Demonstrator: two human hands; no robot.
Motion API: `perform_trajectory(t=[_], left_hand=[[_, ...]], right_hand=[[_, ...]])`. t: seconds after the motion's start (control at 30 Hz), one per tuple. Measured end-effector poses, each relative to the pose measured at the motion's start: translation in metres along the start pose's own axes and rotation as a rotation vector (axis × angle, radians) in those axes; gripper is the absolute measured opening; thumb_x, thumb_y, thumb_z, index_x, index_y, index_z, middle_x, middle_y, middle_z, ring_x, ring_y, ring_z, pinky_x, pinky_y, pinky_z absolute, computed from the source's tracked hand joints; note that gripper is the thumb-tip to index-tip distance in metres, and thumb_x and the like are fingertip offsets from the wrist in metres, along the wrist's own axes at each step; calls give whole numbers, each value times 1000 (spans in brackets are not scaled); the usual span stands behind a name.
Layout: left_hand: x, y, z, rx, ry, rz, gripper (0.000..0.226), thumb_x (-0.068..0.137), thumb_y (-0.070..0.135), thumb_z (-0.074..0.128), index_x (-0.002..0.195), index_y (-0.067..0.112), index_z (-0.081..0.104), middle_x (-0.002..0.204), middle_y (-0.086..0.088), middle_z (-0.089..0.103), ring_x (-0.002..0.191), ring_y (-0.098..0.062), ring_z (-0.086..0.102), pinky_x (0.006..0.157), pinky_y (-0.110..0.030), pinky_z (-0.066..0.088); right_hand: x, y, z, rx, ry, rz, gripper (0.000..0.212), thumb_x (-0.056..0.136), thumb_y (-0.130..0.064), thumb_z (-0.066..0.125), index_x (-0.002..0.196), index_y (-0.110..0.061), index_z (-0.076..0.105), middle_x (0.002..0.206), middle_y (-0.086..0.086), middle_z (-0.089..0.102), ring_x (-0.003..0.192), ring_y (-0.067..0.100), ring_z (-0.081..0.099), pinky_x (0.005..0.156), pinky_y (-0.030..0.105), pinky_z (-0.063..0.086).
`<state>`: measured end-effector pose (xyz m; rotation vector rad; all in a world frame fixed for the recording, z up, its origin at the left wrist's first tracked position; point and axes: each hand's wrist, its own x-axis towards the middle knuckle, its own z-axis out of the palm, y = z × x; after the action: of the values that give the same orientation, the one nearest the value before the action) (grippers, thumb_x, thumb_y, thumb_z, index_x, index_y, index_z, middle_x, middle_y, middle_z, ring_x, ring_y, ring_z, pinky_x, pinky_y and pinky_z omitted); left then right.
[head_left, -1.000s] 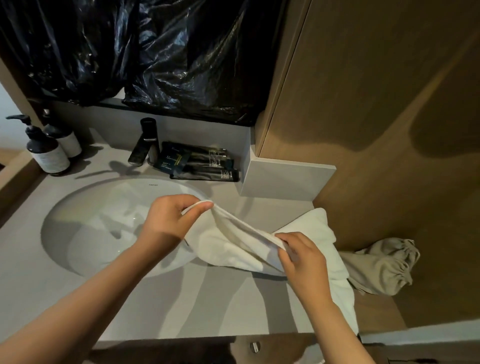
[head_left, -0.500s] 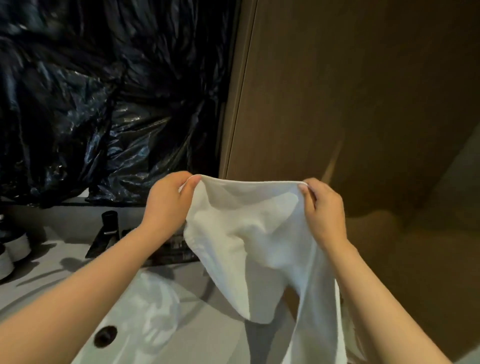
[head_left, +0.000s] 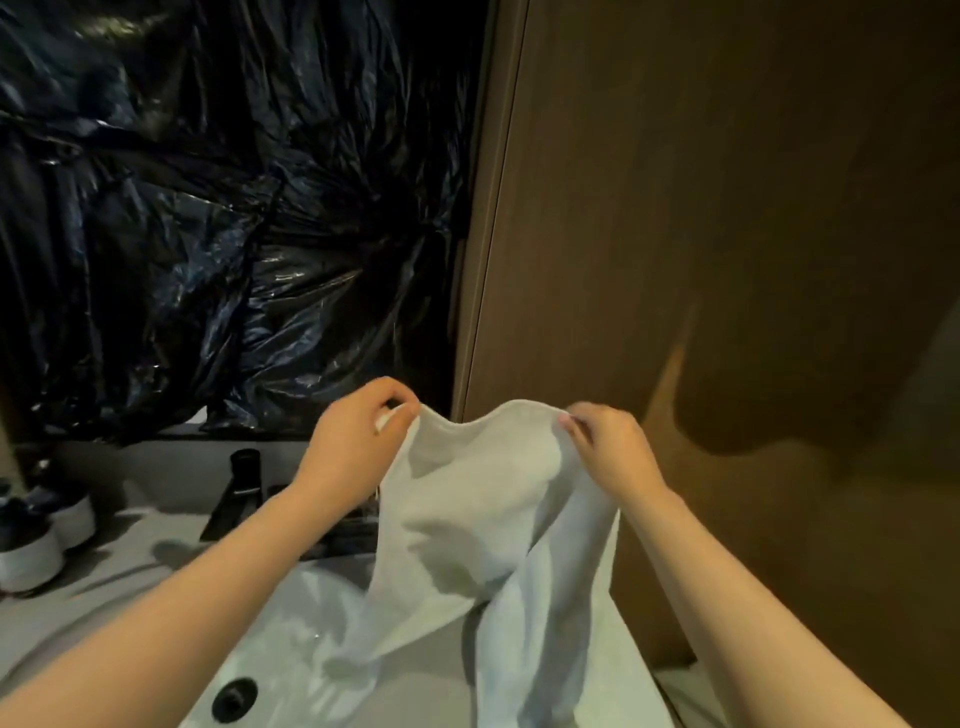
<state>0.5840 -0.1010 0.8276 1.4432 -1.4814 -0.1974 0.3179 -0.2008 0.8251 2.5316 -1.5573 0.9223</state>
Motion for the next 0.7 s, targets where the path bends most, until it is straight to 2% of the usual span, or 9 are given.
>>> perform_trajectory(t=[0.07,0.13,0.27,0.33,0.4,0.47,0.57,0.67,0.7], left_hand=[[-22,-22,16,24,-66,-48,14,93,25,57,84,35,62,83,18,64,84,-5,59,68,-26,44],[-36,-36,28,59,-100,-92,15,94,26,56,83,36,60,84,20,63,86,-5,59,69,-25,40],[-45,-48,43,111,-132,-124,10,95,27,55,91,29,64,90,12,66,89,-8,60,73,-23,41],[-47,-48,47,115,-127,-118,11,95,28,54,93,28,65,91,12,66,86,-6,61,69,-19,41],[-46,-43,51,105,-128,-91,12,95,28,54,94,29,66,90,15,66,85,-3,60,68,-16,41],[-47,-37,54,84,-141,-82,10,94,30,56,93,32,66,88,20,65,84,0,60,67,-13,40],[-46,-32,56,73,-159,-79,6,91,32,61,92,35,66,86,22,65,82,4,59,64,-11,39],[-43,-30,52,87,-170,-80,9,84,35,69,92,37,64,86,20,63,83,0,58,63,-11,38],[-41,-30,51,119,-174,-71,15,83,36,71,96,36,64,88,18,60,84,-1,56,64,-11,37]], right_hand=[[-28,14,36,14,-71,131,20,99,-29,53,95,-17,69,88,1,69,84,20,64,73,36,51],[-57,26,61,76,-82,243,20,98,-29,54,102,-17,69,94,2,70,87,20,65,72,30,50],[-108,42,84,169,27,464,40,94,-39,60,127,-17,61,120,-1,63,108,19,60,86,28,48],[-129,43,88,288,149,600,41,90,-39,67,125,-20,60,120,-4,60,108,17,59,86,27,46],[-142,40,88,399,264,654,21,88,-33,70,105,-23,65,105,-5,65,95,17,62,81,32,52],[-145,35,84,516,293,624,6,88,-28,69,84,-25,66,83,-8,67,79,12,62,72,36,55],[-133,29,69,596,258,490,16,90,-25,67,74,-28,69,73,-12,68,72,7,63,61,20,50],[-111,24,54,579,214,378,22,92,-31,64,75,-19,71,73,-4,69,72,15,64,63,32,52],[-102,21,49,577,208,338,22,92,-33,63,76,-20,72,74,-6,69,73,14,64,64,32,54]])
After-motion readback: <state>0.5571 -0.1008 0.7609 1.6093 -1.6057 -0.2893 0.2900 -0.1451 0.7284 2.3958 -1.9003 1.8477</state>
